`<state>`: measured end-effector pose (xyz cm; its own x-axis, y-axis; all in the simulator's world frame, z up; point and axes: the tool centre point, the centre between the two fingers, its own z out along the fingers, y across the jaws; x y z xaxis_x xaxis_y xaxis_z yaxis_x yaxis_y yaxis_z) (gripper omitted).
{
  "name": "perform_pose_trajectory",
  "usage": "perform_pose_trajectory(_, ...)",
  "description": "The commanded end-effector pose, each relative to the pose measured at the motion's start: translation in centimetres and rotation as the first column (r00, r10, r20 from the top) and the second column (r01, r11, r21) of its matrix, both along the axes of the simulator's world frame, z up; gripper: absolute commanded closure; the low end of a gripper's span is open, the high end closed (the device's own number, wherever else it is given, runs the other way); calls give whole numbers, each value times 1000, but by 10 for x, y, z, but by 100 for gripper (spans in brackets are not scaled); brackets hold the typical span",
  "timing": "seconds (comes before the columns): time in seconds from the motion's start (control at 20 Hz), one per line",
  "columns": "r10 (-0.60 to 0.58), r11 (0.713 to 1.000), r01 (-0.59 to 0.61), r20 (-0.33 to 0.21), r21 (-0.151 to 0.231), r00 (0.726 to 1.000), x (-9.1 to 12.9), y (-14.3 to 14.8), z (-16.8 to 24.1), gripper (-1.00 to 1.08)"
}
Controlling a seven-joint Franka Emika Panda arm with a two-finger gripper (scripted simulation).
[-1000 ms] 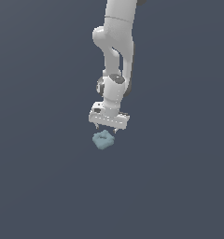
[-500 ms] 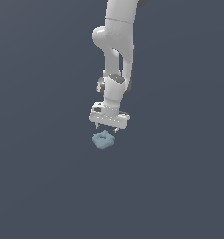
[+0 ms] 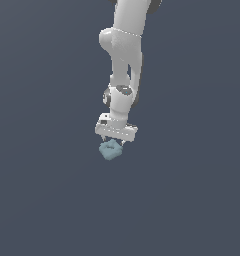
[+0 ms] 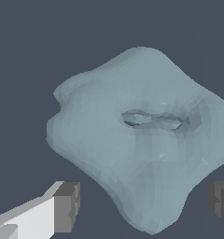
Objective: Pick up the object and move it to a goal position.
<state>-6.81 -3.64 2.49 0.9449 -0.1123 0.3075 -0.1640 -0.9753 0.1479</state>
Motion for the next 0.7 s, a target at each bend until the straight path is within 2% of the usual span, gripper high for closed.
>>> perform_pose_trajectory(0.0, 0, 1000, 0, 1, 0, 1000, 2, -1, -4, -100)
perform_pose_trajectory(0.1, 0, 1000, 0, 1, -1, 1000, 2, -1, -4, -100)
perform_pose_trajectory(0.15, 0, 1000, 0, 1, -1, 1000, 2, -1, -4, 108)
perform_pose_trajectory(0.65, 0, 1000, 0, 1, -2, 1000, 2, -1, -4, 108)
